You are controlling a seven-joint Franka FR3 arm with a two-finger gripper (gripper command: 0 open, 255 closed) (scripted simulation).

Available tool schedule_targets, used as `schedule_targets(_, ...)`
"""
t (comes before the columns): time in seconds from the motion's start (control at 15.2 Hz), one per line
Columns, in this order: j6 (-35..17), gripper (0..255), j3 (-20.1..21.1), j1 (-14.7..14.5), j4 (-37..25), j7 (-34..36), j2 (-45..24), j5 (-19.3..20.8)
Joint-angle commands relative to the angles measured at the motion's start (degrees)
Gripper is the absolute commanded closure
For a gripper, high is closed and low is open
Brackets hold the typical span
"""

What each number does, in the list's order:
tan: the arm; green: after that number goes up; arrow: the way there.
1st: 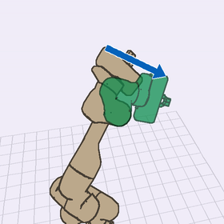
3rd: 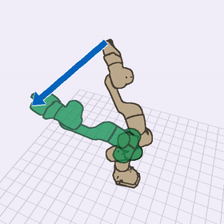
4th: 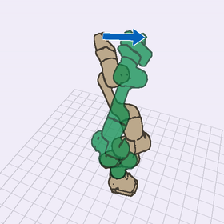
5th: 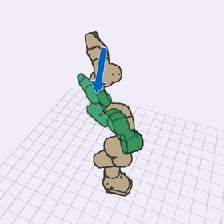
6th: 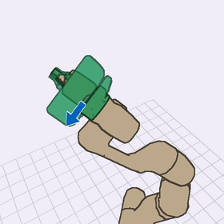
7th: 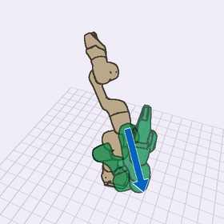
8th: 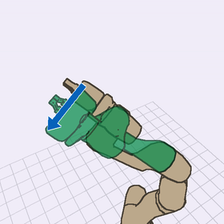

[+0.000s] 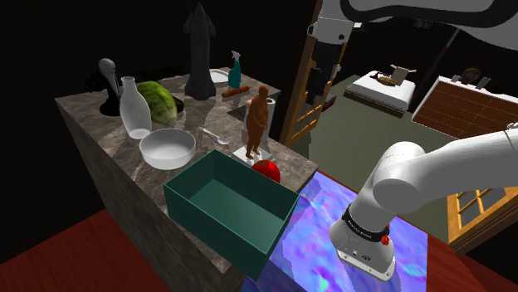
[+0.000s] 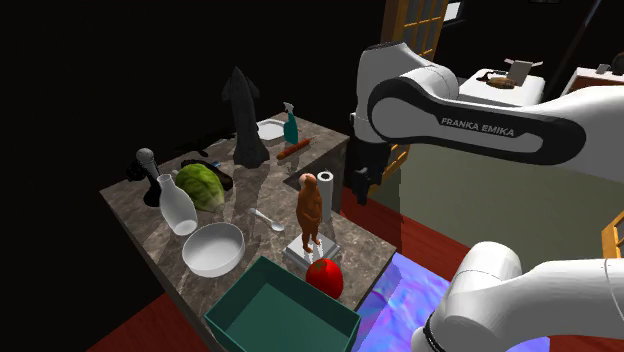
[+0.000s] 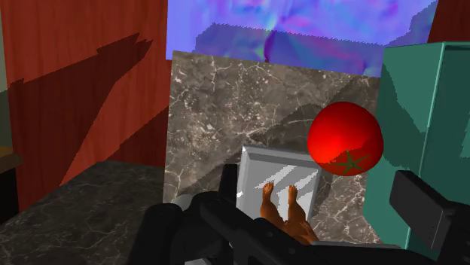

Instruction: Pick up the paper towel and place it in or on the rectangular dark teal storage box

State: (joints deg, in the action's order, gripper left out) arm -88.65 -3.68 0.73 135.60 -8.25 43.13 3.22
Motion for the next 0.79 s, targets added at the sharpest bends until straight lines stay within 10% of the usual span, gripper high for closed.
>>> schedule_targets(0.0, 0.0, 0, 0.0, 0.0, 0.0, 0.0, 0.0, 0.0)
schedule_targets(0.73, -16.79, 0, -5.01, 1.73, -6.44, -2.36, -20.49, 1.33)
